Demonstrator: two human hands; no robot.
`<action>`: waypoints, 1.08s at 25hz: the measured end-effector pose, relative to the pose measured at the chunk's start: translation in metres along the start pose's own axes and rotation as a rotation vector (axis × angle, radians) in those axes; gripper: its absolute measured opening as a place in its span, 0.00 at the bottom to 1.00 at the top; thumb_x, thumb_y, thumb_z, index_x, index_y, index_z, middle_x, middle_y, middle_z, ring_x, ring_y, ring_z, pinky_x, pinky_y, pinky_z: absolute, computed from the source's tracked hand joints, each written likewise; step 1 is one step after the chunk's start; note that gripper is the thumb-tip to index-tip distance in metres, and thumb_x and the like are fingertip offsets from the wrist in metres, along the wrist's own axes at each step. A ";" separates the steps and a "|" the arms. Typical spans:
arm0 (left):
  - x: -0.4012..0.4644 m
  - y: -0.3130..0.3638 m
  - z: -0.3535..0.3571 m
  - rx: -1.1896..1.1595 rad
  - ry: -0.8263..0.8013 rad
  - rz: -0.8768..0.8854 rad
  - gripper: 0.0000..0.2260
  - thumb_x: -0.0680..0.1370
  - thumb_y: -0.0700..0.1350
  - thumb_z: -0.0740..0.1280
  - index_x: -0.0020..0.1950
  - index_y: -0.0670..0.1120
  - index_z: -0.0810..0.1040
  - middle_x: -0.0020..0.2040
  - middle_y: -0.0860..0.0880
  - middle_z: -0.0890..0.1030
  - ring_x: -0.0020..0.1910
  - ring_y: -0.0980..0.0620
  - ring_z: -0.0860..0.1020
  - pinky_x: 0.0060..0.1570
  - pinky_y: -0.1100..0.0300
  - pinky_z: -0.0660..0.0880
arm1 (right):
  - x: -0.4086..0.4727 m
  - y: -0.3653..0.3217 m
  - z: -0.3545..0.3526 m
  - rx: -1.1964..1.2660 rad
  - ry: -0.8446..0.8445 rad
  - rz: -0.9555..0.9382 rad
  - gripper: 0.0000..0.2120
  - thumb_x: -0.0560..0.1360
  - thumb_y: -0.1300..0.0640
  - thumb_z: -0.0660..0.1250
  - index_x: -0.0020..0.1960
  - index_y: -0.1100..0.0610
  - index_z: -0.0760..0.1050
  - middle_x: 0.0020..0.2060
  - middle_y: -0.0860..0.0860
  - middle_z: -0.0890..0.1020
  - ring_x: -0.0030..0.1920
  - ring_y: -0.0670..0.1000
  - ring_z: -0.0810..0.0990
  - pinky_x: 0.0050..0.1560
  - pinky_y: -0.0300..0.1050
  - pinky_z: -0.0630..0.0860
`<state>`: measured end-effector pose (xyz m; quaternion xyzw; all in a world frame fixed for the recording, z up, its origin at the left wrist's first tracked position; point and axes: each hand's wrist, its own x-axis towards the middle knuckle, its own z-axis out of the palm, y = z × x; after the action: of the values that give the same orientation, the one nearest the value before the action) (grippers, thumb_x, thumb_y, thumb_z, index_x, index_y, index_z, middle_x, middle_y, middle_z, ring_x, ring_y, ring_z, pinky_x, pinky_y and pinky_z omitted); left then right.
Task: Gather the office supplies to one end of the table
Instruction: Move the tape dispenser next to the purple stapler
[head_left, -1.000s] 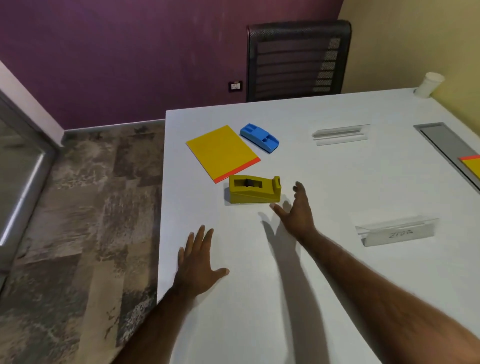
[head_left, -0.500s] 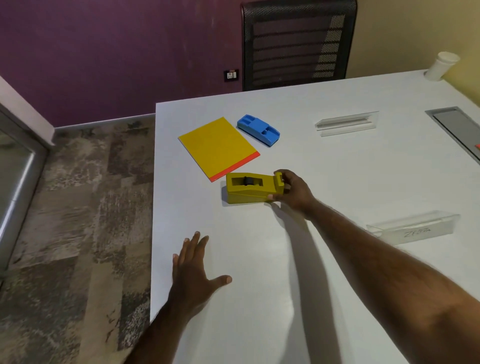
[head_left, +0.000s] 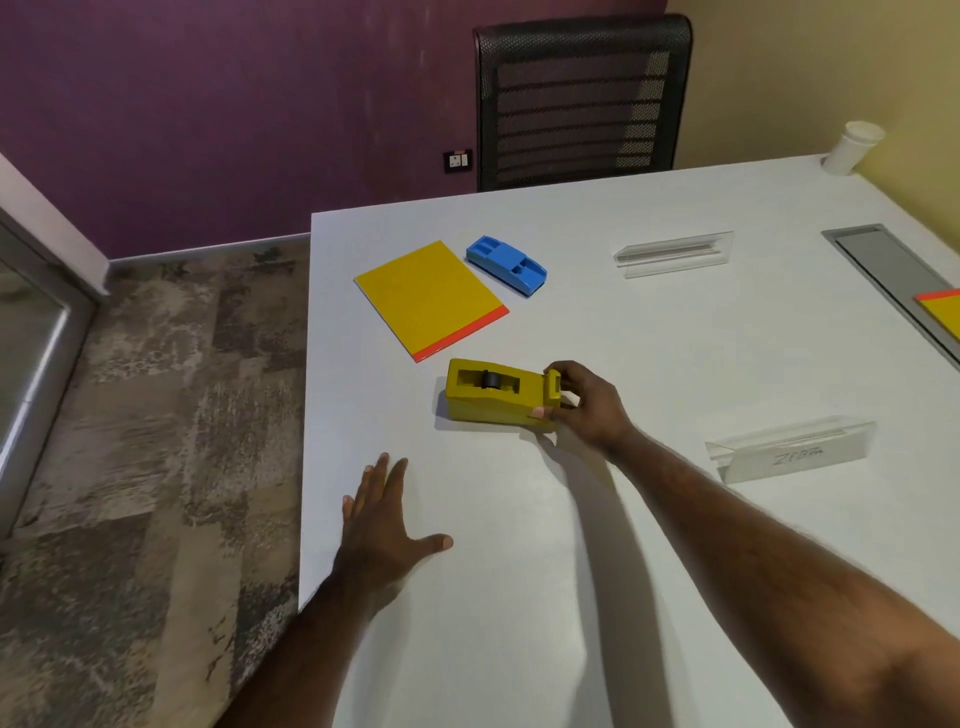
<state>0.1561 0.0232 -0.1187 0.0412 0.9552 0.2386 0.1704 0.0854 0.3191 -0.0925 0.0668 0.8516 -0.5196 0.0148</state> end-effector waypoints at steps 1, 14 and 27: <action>-0.003 0.005 -0.005 -0.049 0.006 -0.002 0.52 0.67 0.63 0.74 0.79 0.52 0.44 0.79 0.48 0.36 0.79 0.43 0.45 0.74 0.41 0.49 | -0.012 -0.004 -0.003 0.021 0.002 0.006 0.23 0.65 0.59 0.79 0.56 0.54 0.75 0.52 0.51 0.80 0.56 0.52 0.79 0.56 0.45 0.78; -0.074 0.111 -0.110 -0.591 0.090 0.333 0.42 0.60 0.52 0.82 0.70 0.55 0.68 0.66 0.55 0.75 0.65 0.58 0.73 0.59 0.64 0.73 | -0.159 -0.111 -0.080 0.075 -0.099 -0.085 0.24 0.65 0.57 0.80 0.58 0.53 0.77 0.54 0.48 0.82 0.57 0.47 0.80 0.61 0.46 0.76; -0.204 0.331 -0.071 -0.678 0.079 0.586 0.32 0.51 0.55 0.83 0.53 0.60 0.76 0.49 0.66 0.81 0.52 0.64 0.79 0.46 0.73 0.77 | -0.330 -0.101 -0.298 0.259 0.039 -0.060 0.24 0.69 0.61 0.76 0.61 0.43 0.75 0.61 0.45 0.79 0.65 0.44 0.75 0.61 0.46 0.77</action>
<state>0.3219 0.2513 0.1576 0.2428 0.7768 0.5776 0.0629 0.4125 0.5055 0.1644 0.0524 0.7792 -0.6241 -0.0260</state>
